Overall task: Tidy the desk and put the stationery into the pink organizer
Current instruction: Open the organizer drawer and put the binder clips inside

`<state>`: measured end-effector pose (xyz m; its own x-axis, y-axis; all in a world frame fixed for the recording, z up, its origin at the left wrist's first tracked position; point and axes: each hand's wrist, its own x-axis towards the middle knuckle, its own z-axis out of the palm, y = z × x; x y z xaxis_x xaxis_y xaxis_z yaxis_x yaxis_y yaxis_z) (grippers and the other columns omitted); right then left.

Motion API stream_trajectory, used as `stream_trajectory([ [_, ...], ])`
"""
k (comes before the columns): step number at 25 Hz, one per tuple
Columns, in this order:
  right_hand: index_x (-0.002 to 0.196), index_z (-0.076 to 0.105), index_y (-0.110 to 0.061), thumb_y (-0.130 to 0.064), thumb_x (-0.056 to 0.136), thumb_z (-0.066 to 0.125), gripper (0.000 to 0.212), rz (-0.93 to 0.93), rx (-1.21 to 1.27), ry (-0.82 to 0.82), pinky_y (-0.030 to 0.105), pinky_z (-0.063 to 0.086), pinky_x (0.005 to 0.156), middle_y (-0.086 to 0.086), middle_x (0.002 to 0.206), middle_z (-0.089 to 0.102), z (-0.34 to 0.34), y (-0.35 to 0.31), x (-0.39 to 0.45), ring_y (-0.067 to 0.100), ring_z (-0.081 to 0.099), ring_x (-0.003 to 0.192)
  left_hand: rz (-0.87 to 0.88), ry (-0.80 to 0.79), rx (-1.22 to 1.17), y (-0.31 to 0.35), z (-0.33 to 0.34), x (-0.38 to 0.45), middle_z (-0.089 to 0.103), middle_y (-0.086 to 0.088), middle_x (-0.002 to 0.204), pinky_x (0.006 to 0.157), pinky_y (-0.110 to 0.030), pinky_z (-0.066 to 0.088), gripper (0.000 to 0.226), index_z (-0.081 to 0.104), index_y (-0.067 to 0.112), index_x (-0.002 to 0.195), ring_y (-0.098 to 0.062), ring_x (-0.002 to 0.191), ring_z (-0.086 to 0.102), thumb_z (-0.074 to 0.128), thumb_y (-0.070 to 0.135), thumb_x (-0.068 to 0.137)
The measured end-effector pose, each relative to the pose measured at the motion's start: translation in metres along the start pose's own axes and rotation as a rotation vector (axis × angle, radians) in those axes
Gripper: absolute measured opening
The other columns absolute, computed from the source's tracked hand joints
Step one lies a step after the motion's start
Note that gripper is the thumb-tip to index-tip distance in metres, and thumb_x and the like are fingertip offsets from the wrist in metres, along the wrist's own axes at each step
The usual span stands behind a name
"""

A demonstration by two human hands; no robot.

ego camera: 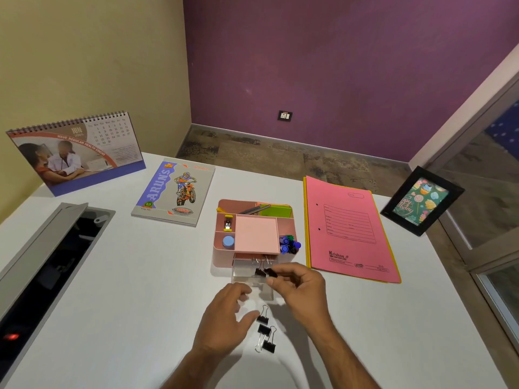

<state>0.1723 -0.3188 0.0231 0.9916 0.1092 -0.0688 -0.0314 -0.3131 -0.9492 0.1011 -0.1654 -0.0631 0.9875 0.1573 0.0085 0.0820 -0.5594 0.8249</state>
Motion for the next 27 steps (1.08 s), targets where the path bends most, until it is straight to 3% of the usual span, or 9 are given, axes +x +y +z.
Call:
stream_trajectory([
  [2,0.085,0.077,-0.033,-0.006,0.076,0.081,0.028,-0.127,-0.204,-0.023,0.012,0.053,0.073,-0.016,0.081,0.075,0.001,-0.001,0.007,0.001,0.068,0.079,-0.013,-0.059,0.100,0.000,0.007,0.000,0.048,0.025,0.085,0.070,-0.010,0.038,0.023,0.056,0.040,0.097,-0.001,0.083,0.051,0.070,0.046,0.080],
  [6,0.102,0.077,-0.015,-0.009,0.083,0.072,0.020,-0.374,-0.606,-0.139,0.023,0.054,0.088,-0.002,0.102,0.074,0.009,0.000,0.019,0.011,0.067,0.092,-0.124,-0.119,0.281,0.004,0.024,0.002,0.055,0.011,0.091,0.081,-0.027,0.043,0.034,0.064,0.027,0.097,-0.013,0.092,0.054,0.059,0.058,0.083],
  [10,0.108,0.073,-0.011,-0.007,0.087,0.064,0.024,-0.399,-0.818,-0.254,0.032,0.053,0.086,0.005,0.107,0.071,0.016,-0.002,0.031,0.022,0.064,0.097,-0.180,-0.127,0.374,0.007,0.034,0.002,0.058,0.011,0.097,0.083,-0.031,0.042,0.037,0.062,0.030,0.096,-0.015,0.097,0.053,0.053,0.062,0.080],
  [15,0.113,0.070,-0.010,-0.005,0.089,0.059,0.027,-0.332,-1.015,-0.409,0.025,0.045,0.088,0.006,0.115,0.067,0.024,-0.005,0.042,0.021,0.058,0.106,-0.249,-0.144,0.311,0.008,0.035,0.006,0.057,0.012,0.095,0.085,-0.031,0.041,0.029,0.063,0.029,0.089,-0.014,0.097,0.052,0.061,0.056,0.079],
  [21,0.115,0.071,-0.011,-0.002,0.086,0.054,0.034,-0.367,-1.007,-0.352,0.026,0.044,0.090,0.004,0.115,0.070,0.020,0.004,0.039,0.021,0.055,0.107,-0.282,-0.128,0.218,0.017,0.032,0.004,0.051,0.015,0.077,0.080,-0.029,0.043,0.019,0.046,0.034,0.071,-0.012,0.090,0.053,0.064,0.038,0.074],
  [24,0.105,0.076,-0.011,0.002,0.079,0.067,0.030,-0.484,-0.867,-0.181,0.029,0.052,0.086,0.002,0.104,0.075,0.013,0.005,0.027,0.023,0.063,0.098,-0.250,-0.099,0.093,0.018,0.031,0.001,0.060,0.013,0.071,0.073,-0.030,0.047,0.023,0.044,0.034,0.066,-0.010,0.079,0.055,0.064,0.022,0.071],
  [27,0.091,0.078,-0.013,0.003,0.072,0.072,0.025,-0.580,-0.614,0.021,0.026,0.055,0.077,-0.001,0.089,0.076,0.004,0.016,0.013,0.016,0.067,0.086,-0.266,-0.045,-0.128,0.017,0.028,-0.001,0.059,0.011,0.059,0.064,-0.027,0.051,0.025,0.055,0.031,0.065,-0.003,0.060,0.054,0.070,0.012,0.072],
])
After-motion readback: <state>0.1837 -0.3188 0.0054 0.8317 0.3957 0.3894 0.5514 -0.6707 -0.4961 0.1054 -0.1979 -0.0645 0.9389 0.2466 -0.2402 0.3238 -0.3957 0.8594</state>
